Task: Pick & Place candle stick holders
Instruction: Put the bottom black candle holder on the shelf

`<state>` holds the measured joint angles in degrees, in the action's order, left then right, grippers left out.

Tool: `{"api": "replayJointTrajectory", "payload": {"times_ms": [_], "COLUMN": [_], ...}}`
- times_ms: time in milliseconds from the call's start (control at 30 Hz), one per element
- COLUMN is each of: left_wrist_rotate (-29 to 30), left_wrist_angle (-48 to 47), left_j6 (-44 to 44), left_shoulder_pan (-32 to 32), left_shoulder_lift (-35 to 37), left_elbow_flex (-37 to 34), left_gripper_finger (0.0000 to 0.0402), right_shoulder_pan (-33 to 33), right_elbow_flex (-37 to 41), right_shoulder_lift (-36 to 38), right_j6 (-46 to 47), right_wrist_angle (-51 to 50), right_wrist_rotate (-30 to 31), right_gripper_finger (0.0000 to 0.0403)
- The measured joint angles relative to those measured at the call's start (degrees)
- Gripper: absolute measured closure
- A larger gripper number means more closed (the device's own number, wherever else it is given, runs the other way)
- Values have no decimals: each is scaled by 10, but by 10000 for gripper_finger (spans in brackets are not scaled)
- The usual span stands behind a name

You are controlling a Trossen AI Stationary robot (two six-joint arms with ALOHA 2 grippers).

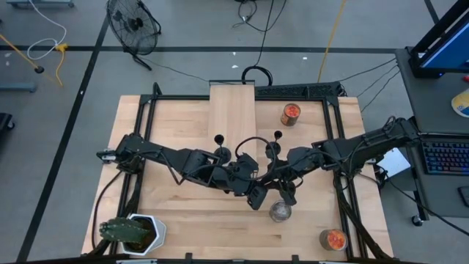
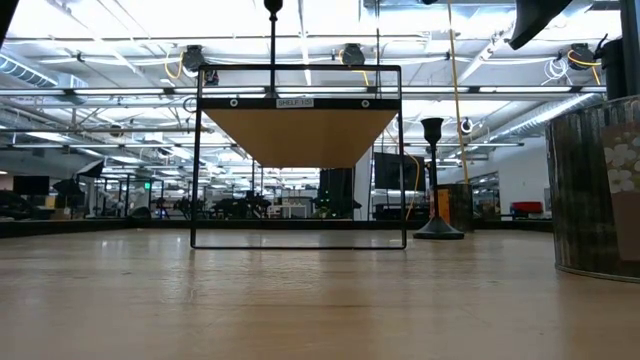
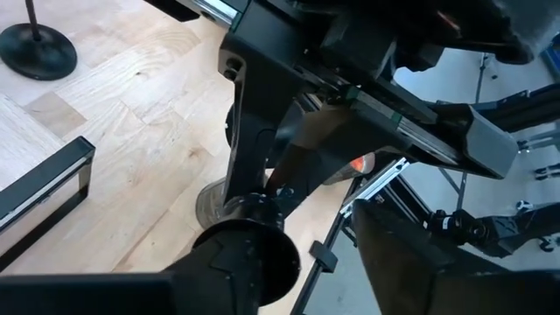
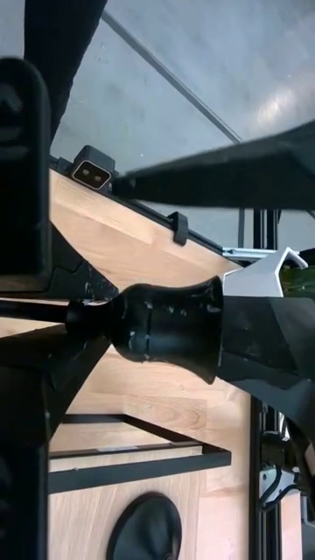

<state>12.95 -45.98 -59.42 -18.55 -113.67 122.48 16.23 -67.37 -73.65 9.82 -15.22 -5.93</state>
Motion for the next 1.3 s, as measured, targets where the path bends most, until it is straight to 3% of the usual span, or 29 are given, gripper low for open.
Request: {"api": "replayJointTrajectory", "payload": {"times_ms": [167,567,1300], "left_wrist_rotate": [0,2,16], "left_wrist_angle": [-1,-37,-40], "left_j6": [-2,4,9], "left_shoulder_pan": [0,0,0], "left_shoulder_lift": [2,19,56], "left_elbow_flex": [0,0,0], "left_gripper_finger": [209,231,231], "right_shoulder_pan": [0,1,4], "right_elbow_flex": [0,-1,-1], "right_shoulder_lift": [0,0,5], "right_j6": [0,1,10], "right_wrist_angle": [0,3,-21], "right_wrist_rotate": [0,-15,-18], "right_gripper_finger": [377,378,378]}}
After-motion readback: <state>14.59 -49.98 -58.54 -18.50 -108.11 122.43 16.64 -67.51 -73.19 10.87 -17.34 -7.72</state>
